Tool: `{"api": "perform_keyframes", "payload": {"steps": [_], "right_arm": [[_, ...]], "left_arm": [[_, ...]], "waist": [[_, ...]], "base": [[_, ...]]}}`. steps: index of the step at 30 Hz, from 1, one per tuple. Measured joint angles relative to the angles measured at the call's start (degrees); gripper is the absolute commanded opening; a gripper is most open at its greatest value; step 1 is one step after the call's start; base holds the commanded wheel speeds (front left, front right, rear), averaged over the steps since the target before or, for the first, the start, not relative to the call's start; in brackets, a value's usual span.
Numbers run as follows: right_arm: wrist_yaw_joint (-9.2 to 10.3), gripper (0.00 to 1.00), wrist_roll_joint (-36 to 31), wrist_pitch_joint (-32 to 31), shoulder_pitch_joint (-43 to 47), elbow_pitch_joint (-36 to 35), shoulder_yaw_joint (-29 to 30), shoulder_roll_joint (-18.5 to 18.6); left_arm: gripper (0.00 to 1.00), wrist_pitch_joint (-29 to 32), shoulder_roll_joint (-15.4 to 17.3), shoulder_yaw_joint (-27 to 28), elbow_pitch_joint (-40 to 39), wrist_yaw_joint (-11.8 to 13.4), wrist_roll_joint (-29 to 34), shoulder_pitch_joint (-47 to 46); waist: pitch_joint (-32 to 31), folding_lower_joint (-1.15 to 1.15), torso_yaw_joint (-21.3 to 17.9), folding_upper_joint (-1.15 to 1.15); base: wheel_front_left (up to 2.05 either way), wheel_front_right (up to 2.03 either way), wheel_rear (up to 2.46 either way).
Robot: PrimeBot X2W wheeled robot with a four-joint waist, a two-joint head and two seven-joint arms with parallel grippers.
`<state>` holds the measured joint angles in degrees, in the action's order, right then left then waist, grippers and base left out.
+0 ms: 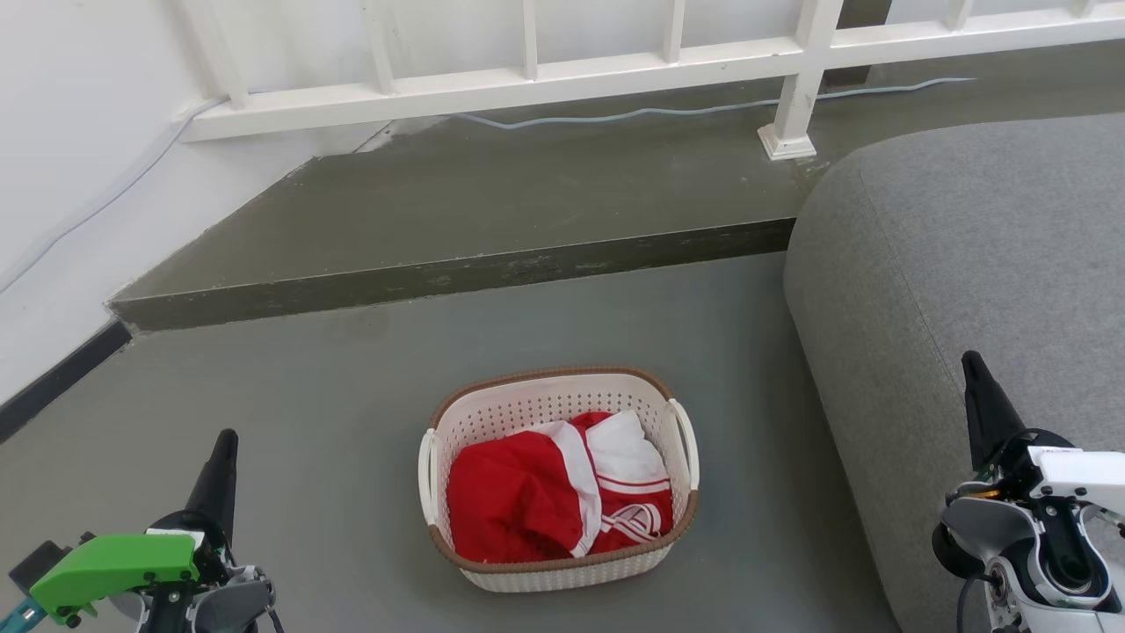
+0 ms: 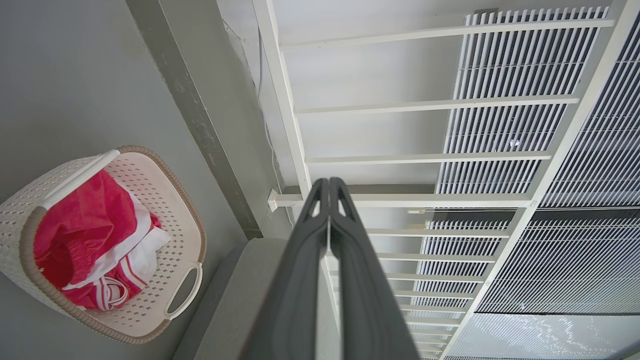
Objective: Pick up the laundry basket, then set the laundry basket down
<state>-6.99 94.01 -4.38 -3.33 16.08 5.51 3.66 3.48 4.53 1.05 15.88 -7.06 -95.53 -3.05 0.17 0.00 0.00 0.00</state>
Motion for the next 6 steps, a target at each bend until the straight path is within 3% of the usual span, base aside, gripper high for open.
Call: {"api": "perform_keyframes", "payload": {"steps": [6], "right_arm": [[0.0,0.0,0.0,0.0,0.0,0.0,0.0,0.0]], "left_arm": [[0.0,0.0,0.0,0.0,0.0,0.0,0.0,0.0]], "waist": [[0.0,0.0,0.0,0.0]], "base": [[0.0,0.0,0.0]]}}
